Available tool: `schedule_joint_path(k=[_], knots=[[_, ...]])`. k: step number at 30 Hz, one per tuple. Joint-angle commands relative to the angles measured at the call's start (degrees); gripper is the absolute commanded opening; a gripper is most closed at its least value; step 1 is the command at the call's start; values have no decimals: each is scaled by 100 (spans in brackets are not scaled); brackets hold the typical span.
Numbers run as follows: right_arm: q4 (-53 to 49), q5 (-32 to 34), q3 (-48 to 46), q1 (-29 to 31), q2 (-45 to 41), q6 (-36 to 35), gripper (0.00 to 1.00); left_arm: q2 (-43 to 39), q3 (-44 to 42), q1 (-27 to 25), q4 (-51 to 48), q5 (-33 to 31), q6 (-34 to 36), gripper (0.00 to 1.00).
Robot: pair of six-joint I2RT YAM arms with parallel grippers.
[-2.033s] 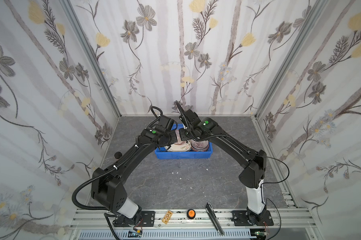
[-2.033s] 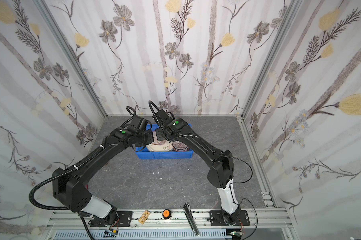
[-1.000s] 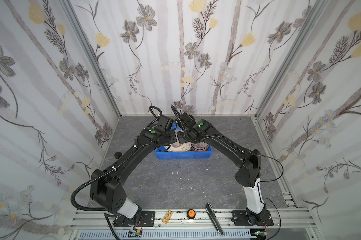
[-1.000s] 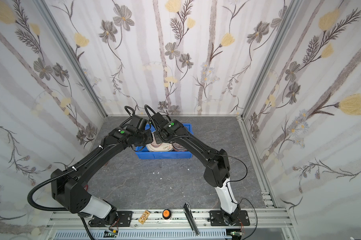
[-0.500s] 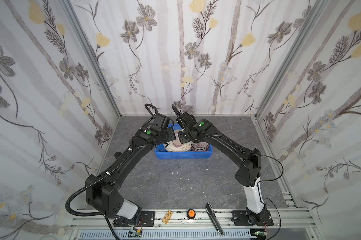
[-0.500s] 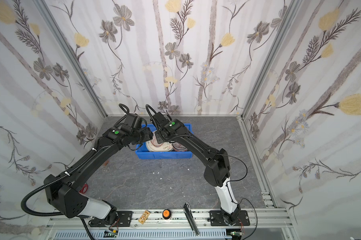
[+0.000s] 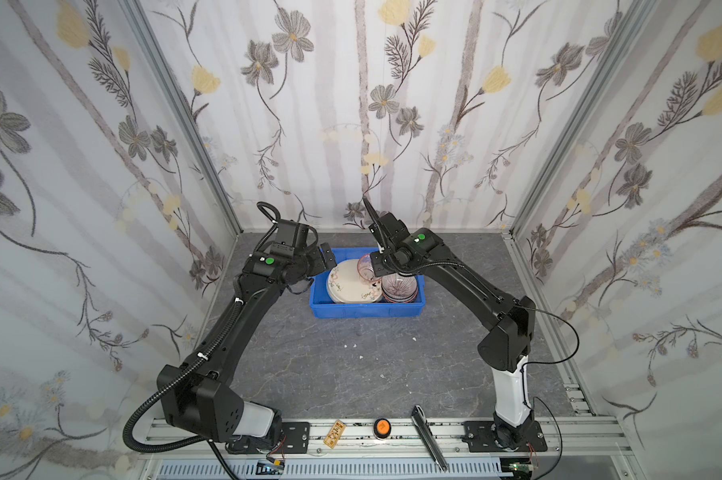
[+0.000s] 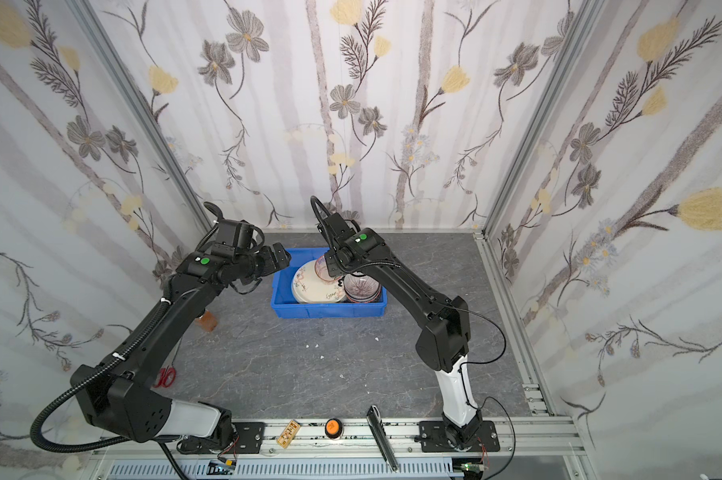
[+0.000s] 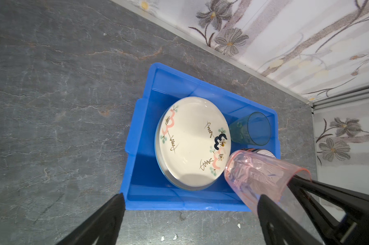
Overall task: Place the mixed dishes into the plastic bin
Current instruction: 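Open the left gripper and draw it back while the right holds the cup, then lower the pink-rimmed cup beside the green tumbler with the right gripper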
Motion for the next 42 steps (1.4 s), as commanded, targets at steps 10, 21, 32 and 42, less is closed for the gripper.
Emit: schedule_joint_path(k=[10, 21, 32, 42], knots=[[487, -93, 1, -830, -208, -25, 0, 1121, 640, 551, 892, 425, 1141, 100], [823, -331, 66, -1511, 180, -51, 0, 1149, 111, 1072, 1560, 1150, 779, 100], [838, -402, 379, -1658, 783, -139, 0, 994, -202, 1541, 1724, 1332, 582, 100], [834, -238, 384, -1721, 1017, -165, 0, 1035, -254, 1623, 1783, 1465, 511, 100]])
